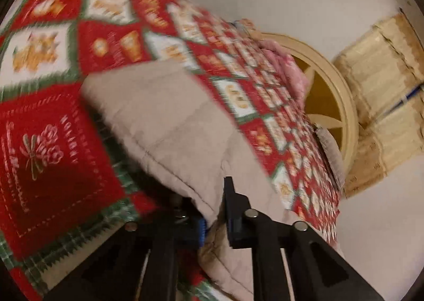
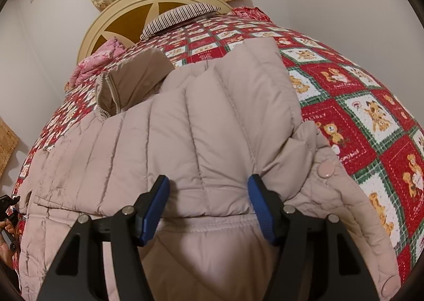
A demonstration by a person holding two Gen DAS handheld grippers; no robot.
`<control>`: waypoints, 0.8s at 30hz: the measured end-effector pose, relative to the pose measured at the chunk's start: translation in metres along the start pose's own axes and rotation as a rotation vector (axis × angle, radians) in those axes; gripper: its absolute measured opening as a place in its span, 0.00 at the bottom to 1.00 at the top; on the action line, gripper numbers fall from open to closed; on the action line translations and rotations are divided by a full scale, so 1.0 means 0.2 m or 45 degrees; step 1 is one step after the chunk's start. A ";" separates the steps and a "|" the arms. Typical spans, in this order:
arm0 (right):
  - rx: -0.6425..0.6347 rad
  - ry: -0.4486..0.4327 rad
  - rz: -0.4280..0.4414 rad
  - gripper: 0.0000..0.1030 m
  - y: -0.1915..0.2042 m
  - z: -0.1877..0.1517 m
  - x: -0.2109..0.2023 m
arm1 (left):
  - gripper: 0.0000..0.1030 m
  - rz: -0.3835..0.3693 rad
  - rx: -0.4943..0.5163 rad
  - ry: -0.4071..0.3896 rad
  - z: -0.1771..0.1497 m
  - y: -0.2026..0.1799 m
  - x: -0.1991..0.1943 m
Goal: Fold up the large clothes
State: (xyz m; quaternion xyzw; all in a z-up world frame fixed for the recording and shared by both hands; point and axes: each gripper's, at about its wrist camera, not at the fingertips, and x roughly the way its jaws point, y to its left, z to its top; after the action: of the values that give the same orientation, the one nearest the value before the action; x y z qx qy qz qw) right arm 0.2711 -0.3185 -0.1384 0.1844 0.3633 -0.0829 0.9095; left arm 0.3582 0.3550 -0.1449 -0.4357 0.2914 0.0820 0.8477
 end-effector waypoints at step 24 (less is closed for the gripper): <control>0.112 -0.033 0.117 0.63 -0.07 0.00 -0.02 | 0.10 -0.309 1.598 0.489 -2.10 -1.47 -0.21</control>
State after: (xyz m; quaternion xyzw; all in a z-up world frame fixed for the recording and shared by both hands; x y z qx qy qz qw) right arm 0.2642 -0.3307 -0.1392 0.2397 0.3385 -0.0592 0.9080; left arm 0.2629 -0.1484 -0.1076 0.1038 0.3786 -0.2782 0.8766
